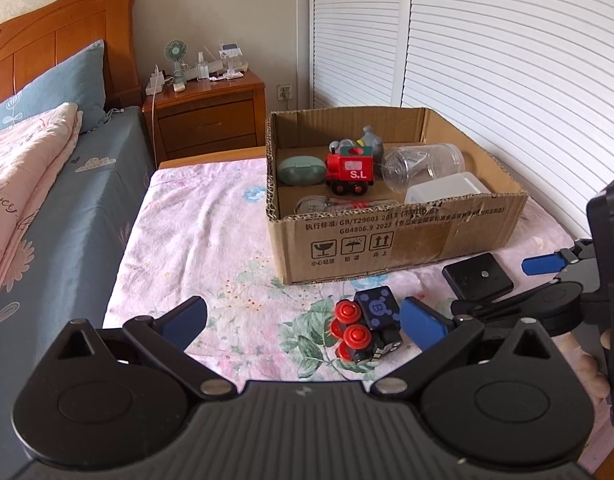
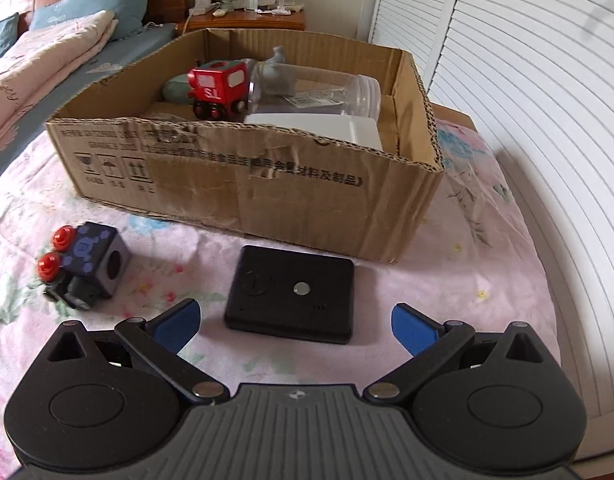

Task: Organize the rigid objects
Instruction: 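Grasp the blue cube toy with the left tool while the right tool grasps the black pad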

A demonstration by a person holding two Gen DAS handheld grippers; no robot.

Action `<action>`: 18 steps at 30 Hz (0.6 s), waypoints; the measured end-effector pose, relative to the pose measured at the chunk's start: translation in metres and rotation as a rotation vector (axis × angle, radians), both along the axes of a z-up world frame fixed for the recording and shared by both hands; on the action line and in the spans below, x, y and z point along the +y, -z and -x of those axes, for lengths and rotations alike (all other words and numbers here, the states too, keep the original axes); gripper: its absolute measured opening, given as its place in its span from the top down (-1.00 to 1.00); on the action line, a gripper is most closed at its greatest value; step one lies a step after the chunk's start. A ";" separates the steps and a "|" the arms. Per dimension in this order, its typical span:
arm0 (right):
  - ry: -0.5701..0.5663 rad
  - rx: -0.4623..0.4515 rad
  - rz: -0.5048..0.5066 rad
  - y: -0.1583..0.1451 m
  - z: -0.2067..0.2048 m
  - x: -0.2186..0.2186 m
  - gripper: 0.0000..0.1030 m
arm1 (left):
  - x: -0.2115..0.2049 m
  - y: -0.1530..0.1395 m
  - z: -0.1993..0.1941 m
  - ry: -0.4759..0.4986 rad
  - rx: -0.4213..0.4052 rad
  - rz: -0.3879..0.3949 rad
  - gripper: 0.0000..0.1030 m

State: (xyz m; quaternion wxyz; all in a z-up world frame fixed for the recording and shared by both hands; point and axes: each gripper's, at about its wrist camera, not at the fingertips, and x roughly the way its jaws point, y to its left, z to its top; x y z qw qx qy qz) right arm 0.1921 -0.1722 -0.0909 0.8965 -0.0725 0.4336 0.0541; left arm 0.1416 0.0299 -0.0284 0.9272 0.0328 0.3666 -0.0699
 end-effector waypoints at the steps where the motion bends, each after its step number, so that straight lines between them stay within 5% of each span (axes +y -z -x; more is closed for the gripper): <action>1: 0.010 0.006 -0.016 0.000 -0.002 -0.004 -1.00 | -0.002 0.001 -0.002 0.006 0.007 0.004 -0.98; 18: -0.053 -0.008 -0.065 0.004 0.007 -0.016 -1.00 | -0.029 0.049 -0.041 0.040 0.148 0.044 -0.98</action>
